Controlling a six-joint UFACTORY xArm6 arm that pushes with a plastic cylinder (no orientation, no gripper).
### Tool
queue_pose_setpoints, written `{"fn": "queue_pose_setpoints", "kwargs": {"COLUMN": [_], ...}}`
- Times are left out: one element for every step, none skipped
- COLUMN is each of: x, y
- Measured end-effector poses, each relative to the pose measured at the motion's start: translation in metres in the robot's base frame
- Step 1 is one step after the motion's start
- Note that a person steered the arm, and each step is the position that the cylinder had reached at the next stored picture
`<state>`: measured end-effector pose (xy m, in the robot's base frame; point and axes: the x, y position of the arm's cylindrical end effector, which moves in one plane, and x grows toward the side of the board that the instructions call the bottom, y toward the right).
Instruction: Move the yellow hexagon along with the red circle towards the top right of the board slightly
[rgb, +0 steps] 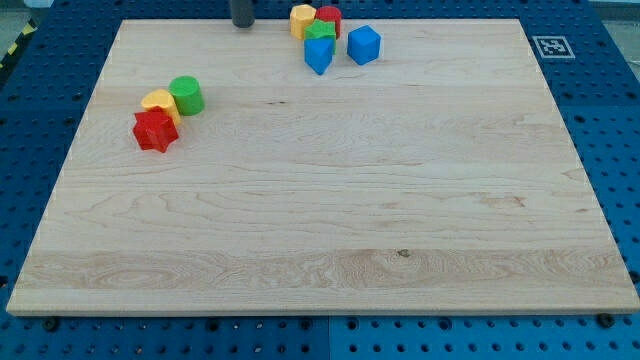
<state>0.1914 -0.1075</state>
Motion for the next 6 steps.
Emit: {"fn": "queue_pose_setpoints", "kwargs": {"x": [0.002,0.001,0.001,0.0,0.002,0.0], "y": [0.027,0.027,0.027,0.029,0.04,0.055]}}
